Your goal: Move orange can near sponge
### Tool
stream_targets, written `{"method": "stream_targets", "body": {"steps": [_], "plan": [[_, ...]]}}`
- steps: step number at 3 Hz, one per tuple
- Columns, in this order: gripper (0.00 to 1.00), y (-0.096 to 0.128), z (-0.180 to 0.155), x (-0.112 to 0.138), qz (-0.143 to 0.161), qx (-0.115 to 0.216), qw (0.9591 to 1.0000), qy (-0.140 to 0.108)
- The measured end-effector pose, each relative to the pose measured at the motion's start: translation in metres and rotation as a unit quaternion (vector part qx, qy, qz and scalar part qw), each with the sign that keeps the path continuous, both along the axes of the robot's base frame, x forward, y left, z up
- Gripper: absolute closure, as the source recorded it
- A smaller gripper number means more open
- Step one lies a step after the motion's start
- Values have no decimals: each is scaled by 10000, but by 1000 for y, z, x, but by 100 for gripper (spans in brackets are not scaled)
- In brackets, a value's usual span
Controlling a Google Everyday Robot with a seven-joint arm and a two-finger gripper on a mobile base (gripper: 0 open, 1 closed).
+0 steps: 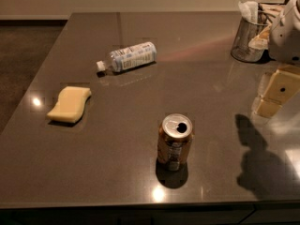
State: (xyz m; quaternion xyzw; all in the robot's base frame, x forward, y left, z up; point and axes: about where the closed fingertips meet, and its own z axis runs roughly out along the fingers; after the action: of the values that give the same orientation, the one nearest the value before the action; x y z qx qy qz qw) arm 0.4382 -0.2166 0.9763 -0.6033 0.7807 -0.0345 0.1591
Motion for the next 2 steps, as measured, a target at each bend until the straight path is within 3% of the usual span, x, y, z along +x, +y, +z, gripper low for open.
{"method": "stream_targets", "body": {"steps": [2], "plan": [[0,6,-1,6,61,85,9999,76]]}}
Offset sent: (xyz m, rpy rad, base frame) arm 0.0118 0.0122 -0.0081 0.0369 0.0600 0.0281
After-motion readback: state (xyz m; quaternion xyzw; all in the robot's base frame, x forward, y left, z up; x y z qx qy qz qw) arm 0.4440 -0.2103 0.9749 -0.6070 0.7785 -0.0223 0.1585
